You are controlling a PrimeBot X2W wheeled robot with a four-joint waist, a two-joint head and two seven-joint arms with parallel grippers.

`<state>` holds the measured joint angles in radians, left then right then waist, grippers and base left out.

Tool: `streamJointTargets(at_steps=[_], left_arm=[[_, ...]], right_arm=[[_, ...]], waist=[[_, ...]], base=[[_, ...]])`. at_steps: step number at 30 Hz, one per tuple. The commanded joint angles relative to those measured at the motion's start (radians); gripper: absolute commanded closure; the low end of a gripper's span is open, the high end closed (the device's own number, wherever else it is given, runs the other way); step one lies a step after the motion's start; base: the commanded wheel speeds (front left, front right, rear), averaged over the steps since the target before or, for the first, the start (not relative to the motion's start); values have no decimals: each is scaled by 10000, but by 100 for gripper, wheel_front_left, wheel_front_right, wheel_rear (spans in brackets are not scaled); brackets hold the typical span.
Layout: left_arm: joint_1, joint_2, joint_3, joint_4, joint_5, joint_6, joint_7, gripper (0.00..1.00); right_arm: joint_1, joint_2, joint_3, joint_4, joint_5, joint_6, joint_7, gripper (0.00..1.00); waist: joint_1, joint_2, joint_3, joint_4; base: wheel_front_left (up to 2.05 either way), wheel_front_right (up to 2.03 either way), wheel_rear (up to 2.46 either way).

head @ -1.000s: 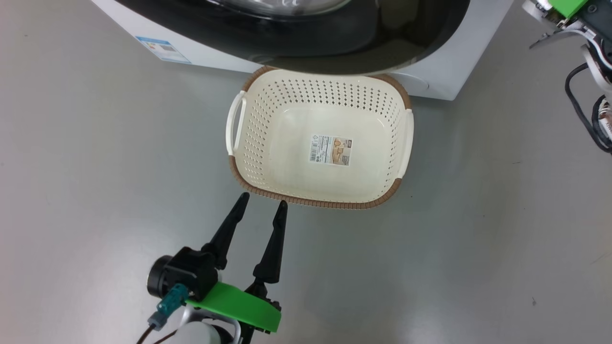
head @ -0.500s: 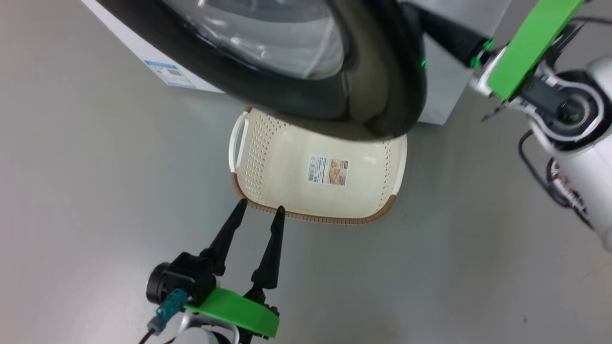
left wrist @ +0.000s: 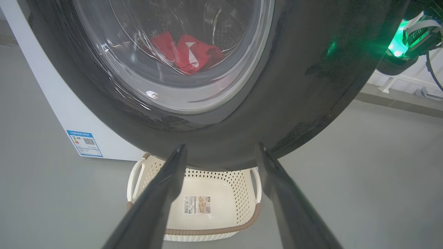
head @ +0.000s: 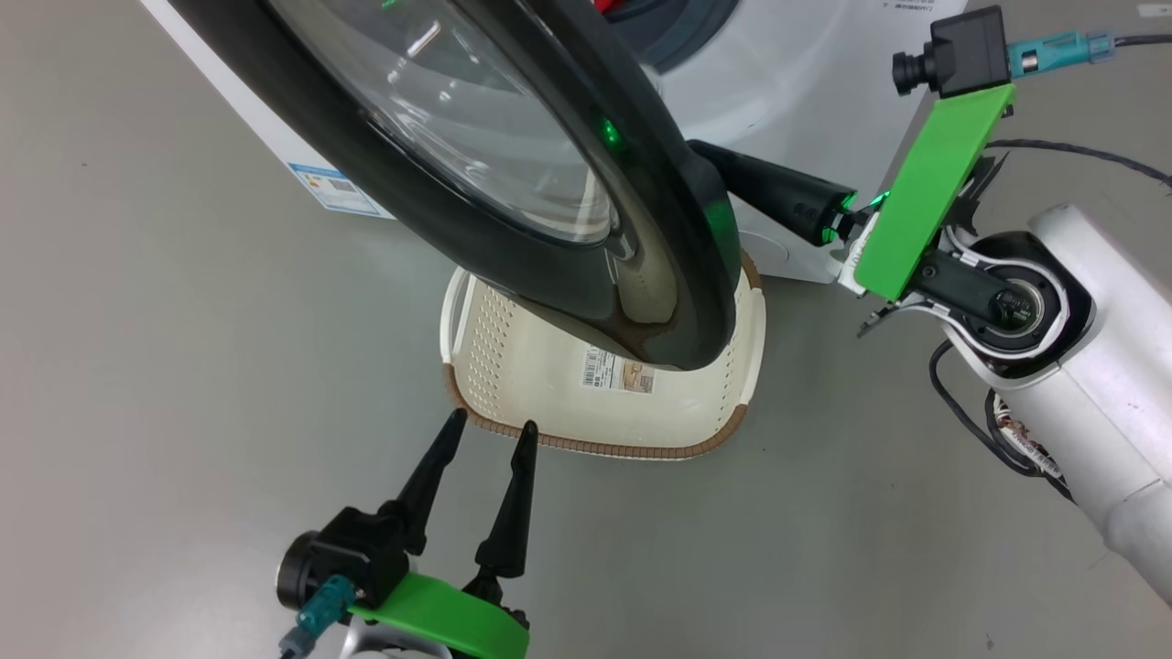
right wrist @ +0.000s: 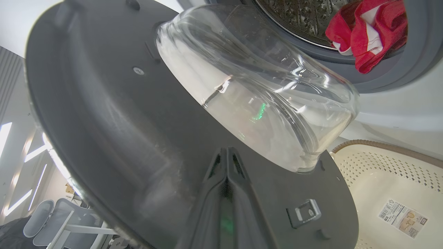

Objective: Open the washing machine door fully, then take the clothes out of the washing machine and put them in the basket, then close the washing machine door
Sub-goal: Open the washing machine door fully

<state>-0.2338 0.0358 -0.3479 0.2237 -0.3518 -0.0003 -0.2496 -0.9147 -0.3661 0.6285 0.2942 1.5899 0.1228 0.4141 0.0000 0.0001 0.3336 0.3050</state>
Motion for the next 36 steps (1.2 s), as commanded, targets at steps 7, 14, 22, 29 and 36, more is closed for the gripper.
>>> streamJointTargets(at_steps=[7, 14, 22, 29, 36], left_arm=[[120, 145, 387, -271, 49, 24, -122, 0], [177, 145, 630, -142, 184, -88, -122, 0], [300, 145, 1202, 64, 448, -286, -122, 0], [485, 145, 1709, 252, 645, -448, -122, 0], [749, 145, 2084, 328, 817, -564, -122, 0]], right_arm=[[279, 243, -70, -209, -203, 79, -194, 99], [556, 38, -91, 259, -645, 79, -1045, 0], [1625, -221, 7, 562, -625, 79, -1954, 0], [2980, -336, 7, 545, -404, 79, -2801, 0], [4327, -411, -43, 528, -310, 79, -3654, 0]], waist=[[0, -1, -17, -7], [0, -1, -251, -247], [0, -1, -557, -707], [0, -1, -888, -1132], [0, -1, -1160, -1527]], base=[[0, 0, 0], [0, 0, 0], [0, 0, 0], [0, 0, 0], [0, 0, 0]])
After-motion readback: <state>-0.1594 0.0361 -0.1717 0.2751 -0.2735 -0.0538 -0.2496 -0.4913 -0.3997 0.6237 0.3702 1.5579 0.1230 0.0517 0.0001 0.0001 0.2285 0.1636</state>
